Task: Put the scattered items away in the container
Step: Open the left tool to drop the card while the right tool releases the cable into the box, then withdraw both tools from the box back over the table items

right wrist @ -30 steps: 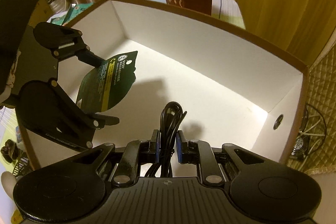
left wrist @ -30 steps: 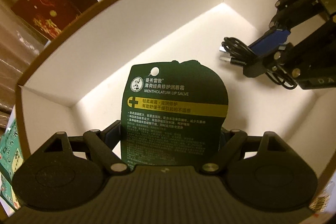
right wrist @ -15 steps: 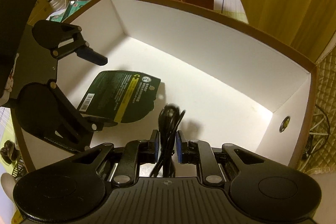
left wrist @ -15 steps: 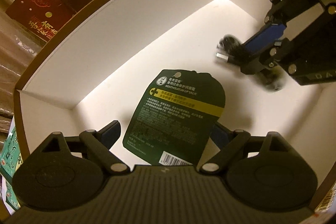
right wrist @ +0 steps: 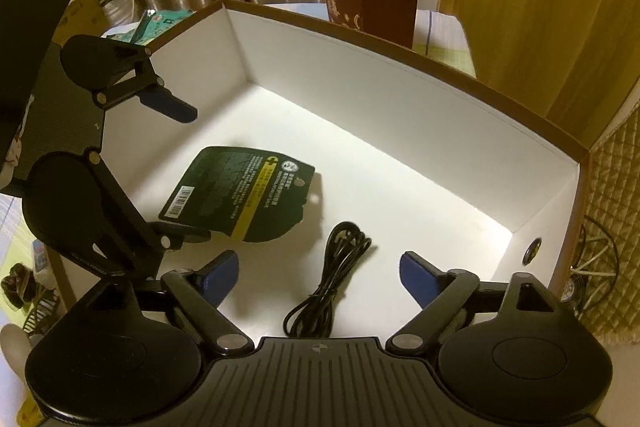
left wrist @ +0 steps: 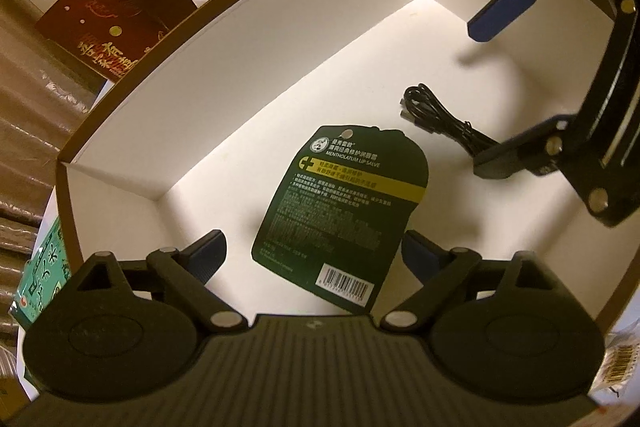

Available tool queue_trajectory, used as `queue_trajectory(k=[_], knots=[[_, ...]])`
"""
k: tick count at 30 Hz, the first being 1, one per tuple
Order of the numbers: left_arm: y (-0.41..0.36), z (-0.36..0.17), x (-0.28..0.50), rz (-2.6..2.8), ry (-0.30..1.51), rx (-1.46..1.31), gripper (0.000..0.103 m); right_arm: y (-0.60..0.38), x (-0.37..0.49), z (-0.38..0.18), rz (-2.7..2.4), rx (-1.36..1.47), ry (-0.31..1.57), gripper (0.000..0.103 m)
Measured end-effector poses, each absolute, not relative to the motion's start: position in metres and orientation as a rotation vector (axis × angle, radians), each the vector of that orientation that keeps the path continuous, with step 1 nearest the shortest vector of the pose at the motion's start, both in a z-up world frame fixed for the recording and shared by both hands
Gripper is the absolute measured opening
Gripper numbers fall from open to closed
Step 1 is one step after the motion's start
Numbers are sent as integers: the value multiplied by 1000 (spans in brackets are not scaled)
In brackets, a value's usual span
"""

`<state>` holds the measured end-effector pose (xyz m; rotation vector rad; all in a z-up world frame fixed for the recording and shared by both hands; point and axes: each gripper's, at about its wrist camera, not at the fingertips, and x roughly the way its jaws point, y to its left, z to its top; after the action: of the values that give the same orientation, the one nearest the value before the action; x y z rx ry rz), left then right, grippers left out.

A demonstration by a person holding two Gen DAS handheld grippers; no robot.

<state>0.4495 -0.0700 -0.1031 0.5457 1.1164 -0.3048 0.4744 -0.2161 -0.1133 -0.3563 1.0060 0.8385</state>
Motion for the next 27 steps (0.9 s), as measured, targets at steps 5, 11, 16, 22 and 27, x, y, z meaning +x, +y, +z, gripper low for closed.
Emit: queue_trajectory(k=[5,11,16,22,27], knots=[[-67,-96,442,-292,1115,547,93,-215,466,-110,817,-354,996,95],[-64,-83,435,-271,1095,532,93,-217,456,-105,816,-359,981,98],[-63,-68,424,-253,1068,512,93,-222,447,-98,799,-360,958,99],[-59,-44,405,-232,1023,474,93,-228,435,-86,780,-351,925,101],[-56,-23,381,-221,976,442,93,-232,417,-70,770,-345,879,101]])
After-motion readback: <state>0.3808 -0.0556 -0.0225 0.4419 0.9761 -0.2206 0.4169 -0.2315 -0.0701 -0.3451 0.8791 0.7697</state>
